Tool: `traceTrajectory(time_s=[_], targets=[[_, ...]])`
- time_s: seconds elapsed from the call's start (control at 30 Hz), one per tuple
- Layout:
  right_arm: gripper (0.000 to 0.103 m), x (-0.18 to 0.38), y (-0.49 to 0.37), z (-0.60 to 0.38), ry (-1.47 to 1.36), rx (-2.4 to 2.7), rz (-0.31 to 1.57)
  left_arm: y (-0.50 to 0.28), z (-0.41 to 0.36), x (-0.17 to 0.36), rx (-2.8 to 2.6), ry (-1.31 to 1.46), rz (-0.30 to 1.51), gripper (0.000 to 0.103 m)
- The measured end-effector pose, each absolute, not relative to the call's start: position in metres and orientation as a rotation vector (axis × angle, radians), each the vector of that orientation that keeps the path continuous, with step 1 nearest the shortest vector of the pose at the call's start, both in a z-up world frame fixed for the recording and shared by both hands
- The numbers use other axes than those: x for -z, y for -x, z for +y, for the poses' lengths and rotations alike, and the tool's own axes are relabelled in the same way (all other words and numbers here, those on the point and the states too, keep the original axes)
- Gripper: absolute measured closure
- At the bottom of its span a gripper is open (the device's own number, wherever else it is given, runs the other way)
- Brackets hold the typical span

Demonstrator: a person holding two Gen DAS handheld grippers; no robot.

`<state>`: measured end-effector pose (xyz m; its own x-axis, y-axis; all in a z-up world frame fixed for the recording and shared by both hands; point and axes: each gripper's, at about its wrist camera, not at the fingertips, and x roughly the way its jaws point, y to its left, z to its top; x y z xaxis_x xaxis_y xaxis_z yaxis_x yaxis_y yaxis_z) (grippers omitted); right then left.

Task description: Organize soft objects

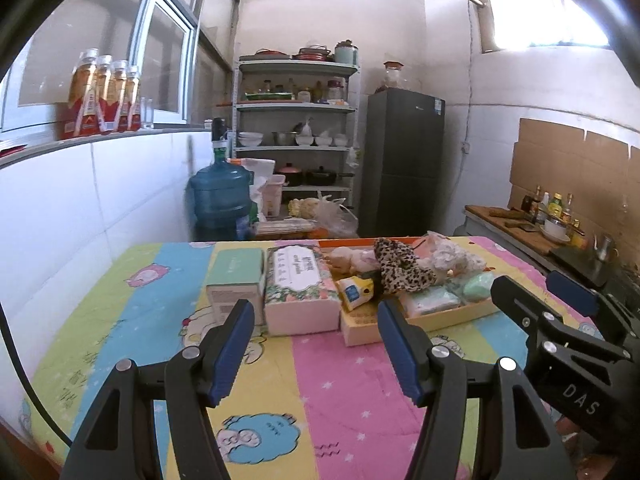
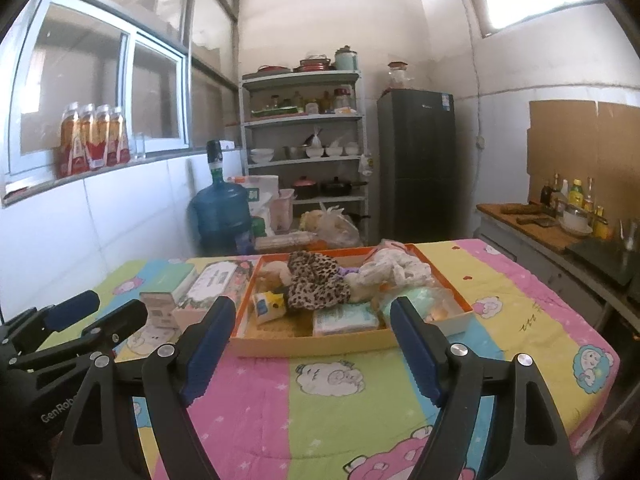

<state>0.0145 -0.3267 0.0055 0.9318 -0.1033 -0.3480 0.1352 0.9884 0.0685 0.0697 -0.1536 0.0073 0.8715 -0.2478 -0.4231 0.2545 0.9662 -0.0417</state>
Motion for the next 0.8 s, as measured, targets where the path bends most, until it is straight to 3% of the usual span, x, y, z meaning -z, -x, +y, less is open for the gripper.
traceTrajectory(time_s=[0.8], targets=[[0.022,-0.003,0.04,-0.278,-0.064,0.145,0.363,-0.001,-0.111,-0.008,0.176,-0.021,0.398,0.039]])
